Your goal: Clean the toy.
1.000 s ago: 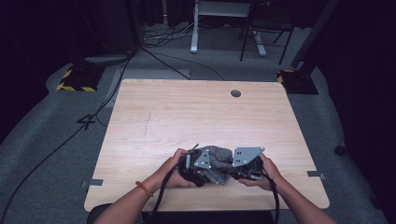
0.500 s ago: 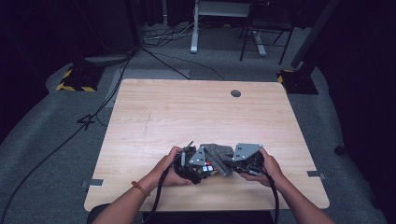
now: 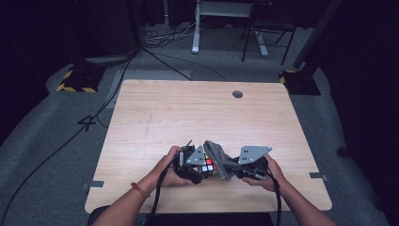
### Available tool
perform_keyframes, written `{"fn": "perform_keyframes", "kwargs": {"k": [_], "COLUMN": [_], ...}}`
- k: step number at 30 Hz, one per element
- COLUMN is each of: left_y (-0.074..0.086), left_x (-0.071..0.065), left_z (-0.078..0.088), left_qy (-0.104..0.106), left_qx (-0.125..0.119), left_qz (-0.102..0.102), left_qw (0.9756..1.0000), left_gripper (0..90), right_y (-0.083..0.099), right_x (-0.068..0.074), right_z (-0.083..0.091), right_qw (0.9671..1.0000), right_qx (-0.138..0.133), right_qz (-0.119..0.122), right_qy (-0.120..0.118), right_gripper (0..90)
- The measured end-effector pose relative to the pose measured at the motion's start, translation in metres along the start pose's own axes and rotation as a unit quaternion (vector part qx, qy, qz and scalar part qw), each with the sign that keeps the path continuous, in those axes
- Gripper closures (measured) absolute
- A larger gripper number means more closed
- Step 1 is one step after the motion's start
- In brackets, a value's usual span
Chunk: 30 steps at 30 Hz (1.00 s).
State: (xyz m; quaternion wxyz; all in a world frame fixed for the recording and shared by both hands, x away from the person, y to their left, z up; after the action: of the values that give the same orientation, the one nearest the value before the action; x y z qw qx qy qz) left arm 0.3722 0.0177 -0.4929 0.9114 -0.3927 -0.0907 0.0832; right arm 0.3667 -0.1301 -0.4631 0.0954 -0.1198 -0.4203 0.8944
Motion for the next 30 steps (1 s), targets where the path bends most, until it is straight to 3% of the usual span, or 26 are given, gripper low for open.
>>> {"fn": "perform_keyframes", "kwargs": {"k": [5,13,17,19,24,28,30], "left_y": [-0.009,-0.014,-0.021,-0.021,-0.017,-0.014,-0.015], "left_x": [-0.001,0.001,0.002,0.002,0.005,0.004,0.003], "left_z": [0.008,0.016,0.025,0.025,0.023,0.018,0.018], "left_qy": [-0.003,-0.005,0.004,-0.009,-0.011,-0.014,-0.014], "left_qx": [-0.025,-0.044,-0.08,-0.064,-0.059,-0.04,-0.041], "left_qz": [-0.003,-0.005,0.008,-0.004,0.004,-0.005,-0.004], "left_qw": [0.9997,0.999,0.9968,0.9979,0.9982,0.9991,0.999], "left_gripper": [33.8,33.8,33.8,33.8,33.8,33.8,33.8], "right_y": [0.001,0.01,0.015,0.015,0.008,-0.003,-0.003], "right_x": [-0.002,0.001,0.002,0.003,0.001,0.0,0.001], "right_z": [-0.001,-0.013,-0.018,-0.019,-0.007,0.005,0.006], "right_qw": [0.9998,0.9997,0.9994,0.9994,0.9995,0.9979,0.9979], "right_qx": [-0.012,0.015,0.025,0.022,-0.013,-0.055,-0.056], "right_qz": [-0.016,-0.016,-0.019,-0.02,-0.027,-0.033,-0.032], "right_qy": [-0.006,-0.008,-0.014,-0.016,-0.011,-0.011,-0.008], "right_gripper": [78.1,78.2,78.2,78.2,78.1,78.1,78.1]}}
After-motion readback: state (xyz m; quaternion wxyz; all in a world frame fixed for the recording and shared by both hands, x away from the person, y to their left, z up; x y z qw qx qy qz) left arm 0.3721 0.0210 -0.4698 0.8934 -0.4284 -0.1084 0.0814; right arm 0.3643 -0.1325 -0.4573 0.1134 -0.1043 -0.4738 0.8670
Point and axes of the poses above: each handheld gripper's, and its own axes: z roughly backward along the jaws, y roughly out of its underside, x roughly to its left, the point moved 7 cm from there along -z, roughly forward along the jaws
